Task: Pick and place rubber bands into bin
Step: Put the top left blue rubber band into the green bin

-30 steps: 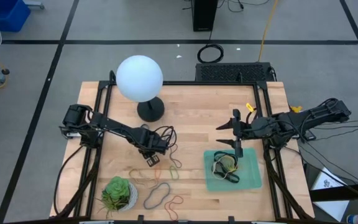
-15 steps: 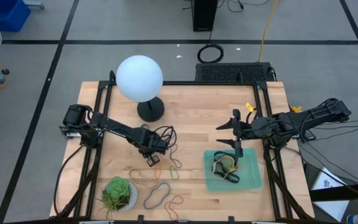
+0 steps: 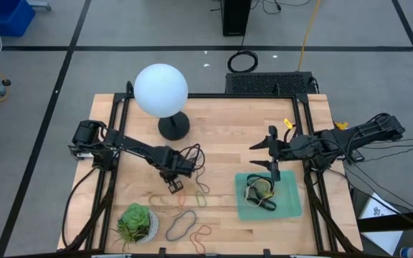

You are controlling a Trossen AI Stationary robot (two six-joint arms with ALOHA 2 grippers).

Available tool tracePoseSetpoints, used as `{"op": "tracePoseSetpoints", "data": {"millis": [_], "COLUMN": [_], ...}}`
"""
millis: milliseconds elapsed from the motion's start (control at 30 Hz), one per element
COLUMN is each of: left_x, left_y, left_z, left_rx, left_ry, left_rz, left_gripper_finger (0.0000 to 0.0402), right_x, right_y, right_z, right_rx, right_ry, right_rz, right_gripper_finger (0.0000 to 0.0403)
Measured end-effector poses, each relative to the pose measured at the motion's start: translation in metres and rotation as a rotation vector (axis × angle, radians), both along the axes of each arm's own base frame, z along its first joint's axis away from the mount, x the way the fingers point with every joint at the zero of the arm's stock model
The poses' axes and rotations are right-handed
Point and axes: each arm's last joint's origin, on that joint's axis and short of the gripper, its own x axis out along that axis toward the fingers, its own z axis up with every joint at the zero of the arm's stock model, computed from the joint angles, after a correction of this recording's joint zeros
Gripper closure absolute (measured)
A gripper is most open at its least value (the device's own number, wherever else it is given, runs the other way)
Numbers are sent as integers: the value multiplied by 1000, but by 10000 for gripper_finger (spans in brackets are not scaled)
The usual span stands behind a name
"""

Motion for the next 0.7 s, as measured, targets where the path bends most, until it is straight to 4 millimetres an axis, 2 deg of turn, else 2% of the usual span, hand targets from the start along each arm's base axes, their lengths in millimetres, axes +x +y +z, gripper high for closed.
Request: {"op": "tracePoseSetpoints", "data": {"millis": [200, 400, 567, 700], "left_x": [16, 41, 59, 67], "left_y": [-7, -15, -22, -29], "left_z": [20, 58, 97, 122], "left_rx": [-185, -290, -270, -154], "left_ry": [-77, -251, -436, -543], "left_rz": [-135, -309, -519, -658], "left_gripper_finger": [397, 398, 395, 397], "right_x": [0, 0, 0, 0], "right_y": [0, 0, 0, 0], "right_z": [0, 0, 0, 0], "right_rx": [0, 0, 0, 0], "right_ry": [-1, -1, -1, -1], "right_rz": [0, 0, 0, 1], "right_gripper_finger": [190, 190, 190, 190]}}
